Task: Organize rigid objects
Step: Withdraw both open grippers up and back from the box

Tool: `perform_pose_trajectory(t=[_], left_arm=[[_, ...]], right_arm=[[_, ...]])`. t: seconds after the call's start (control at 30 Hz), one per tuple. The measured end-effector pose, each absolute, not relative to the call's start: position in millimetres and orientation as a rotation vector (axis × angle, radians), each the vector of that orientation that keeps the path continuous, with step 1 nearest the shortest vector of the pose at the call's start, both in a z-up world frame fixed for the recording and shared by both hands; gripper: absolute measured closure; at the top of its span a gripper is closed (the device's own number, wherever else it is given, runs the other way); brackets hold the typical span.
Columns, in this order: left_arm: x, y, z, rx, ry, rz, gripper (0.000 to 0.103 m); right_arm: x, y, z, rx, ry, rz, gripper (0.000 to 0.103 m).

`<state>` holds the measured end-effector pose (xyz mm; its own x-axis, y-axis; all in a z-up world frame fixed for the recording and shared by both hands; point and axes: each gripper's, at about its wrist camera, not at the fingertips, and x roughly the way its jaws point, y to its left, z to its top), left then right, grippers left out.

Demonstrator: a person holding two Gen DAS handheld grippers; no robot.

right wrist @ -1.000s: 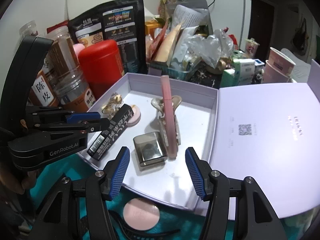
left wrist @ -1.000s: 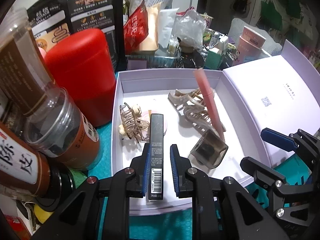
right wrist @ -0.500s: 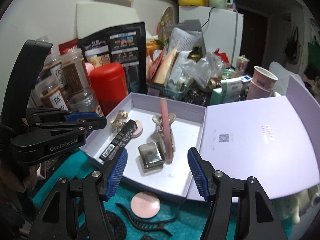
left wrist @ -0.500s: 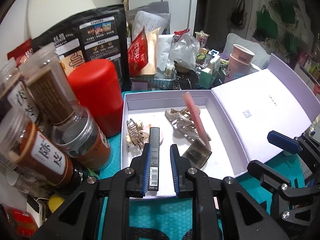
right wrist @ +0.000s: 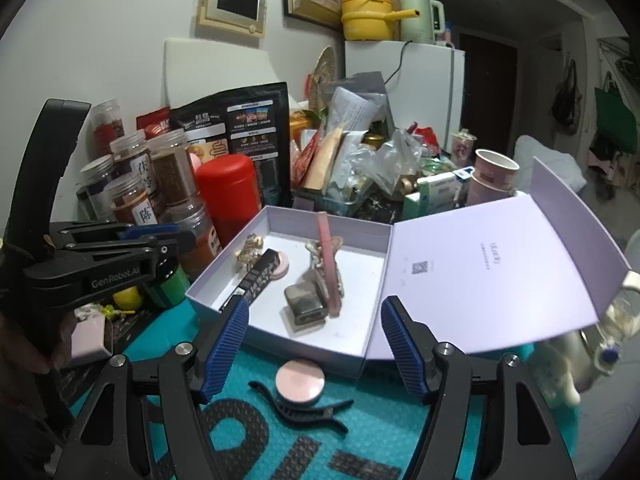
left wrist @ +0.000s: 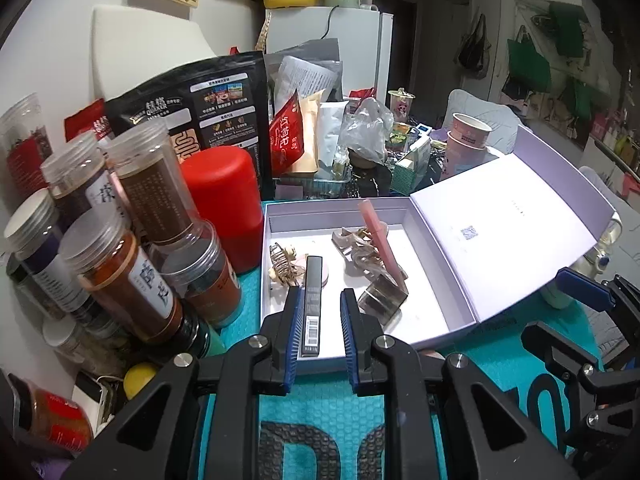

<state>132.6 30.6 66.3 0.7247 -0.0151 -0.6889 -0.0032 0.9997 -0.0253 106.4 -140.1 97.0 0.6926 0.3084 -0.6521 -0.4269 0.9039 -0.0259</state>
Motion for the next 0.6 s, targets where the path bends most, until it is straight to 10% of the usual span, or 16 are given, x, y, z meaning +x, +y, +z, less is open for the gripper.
perform_pose_trajectory(t=[0.27,0.3,0.37,0.43,0.6], left_arm=[[103,28,72,-0.020,0.747,-0.006,0.081],[101,28,72,-0.021,0.748,-0.005,0.076],[93,27,70,-0.027,0.750,-0.010,0.027],[83,28,68,-0.038,0.732,-0.020,0.001],[65,27,66,-0.033,0.725,-0.025,0.001]], right_arm=[[76,-148,101,-0.166,0.688,0.395,0.032],[72,-149,101,-0.165,0.689,0.394,0.032],[65,-150,100,-0.162,0.692,0.391,0.032],[58,-151,99,-0.158,0.694,0.388,0.032],[40,-154,93,-0.143,0.707,0.376,0.032]])
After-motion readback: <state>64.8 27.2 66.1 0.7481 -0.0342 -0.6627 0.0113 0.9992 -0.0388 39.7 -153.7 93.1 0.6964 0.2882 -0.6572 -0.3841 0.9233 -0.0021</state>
